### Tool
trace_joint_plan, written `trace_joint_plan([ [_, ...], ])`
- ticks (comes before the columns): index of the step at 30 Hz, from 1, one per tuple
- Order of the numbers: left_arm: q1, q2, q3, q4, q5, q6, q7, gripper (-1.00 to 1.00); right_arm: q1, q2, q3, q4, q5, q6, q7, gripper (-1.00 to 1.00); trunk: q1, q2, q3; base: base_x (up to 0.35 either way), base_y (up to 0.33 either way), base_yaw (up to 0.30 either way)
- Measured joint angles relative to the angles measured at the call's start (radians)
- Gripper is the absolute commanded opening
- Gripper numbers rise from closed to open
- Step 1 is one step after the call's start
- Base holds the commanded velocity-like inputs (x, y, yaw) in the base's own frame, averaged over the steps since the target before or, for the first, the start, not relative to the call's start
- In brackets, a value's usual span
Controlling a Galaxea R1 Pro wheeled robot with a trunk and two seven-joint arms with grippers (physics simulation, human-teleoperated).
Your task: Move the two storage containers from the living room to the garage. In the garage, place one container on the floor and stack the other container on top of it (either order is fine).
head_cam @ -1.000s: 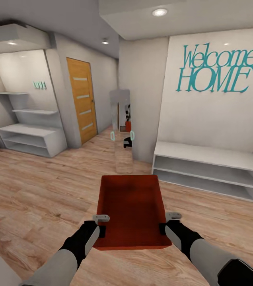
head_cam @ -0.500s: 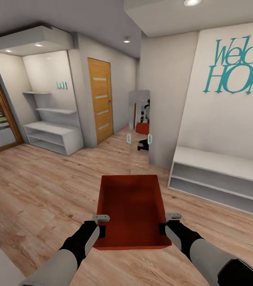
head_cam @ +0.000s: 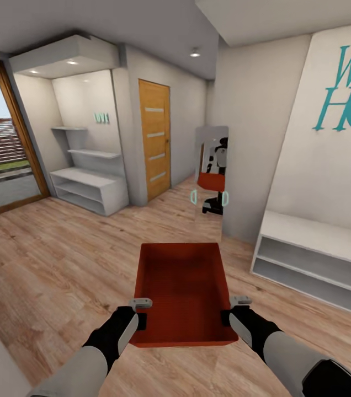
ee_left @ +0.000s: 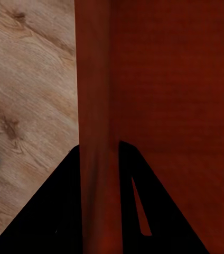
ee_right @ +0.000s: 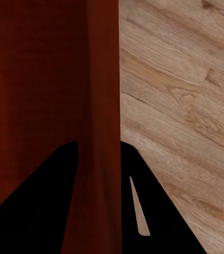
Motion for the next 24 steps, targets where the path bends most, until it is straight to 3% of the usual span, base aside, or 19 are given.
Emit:
trace_joint_plan([
  [18,0.0,0.001,-0.001,0.0,0.003,-0.001,0.0,-1.0,0.0,0.001,0.0,0.0,0.0,0.0,-0.002,-1.0,0.0,0.0,0.0,0.322,0.0,0.002],
  [24,0.0,0.001,-0.001,0.0,0.002,0.0,0.0,-1.0,0.0,0.001,0.0,0.0,0.0,0.0,-0.001,-1.0,0.0,0.0,0.0,0.322,0.0,0.169],
])
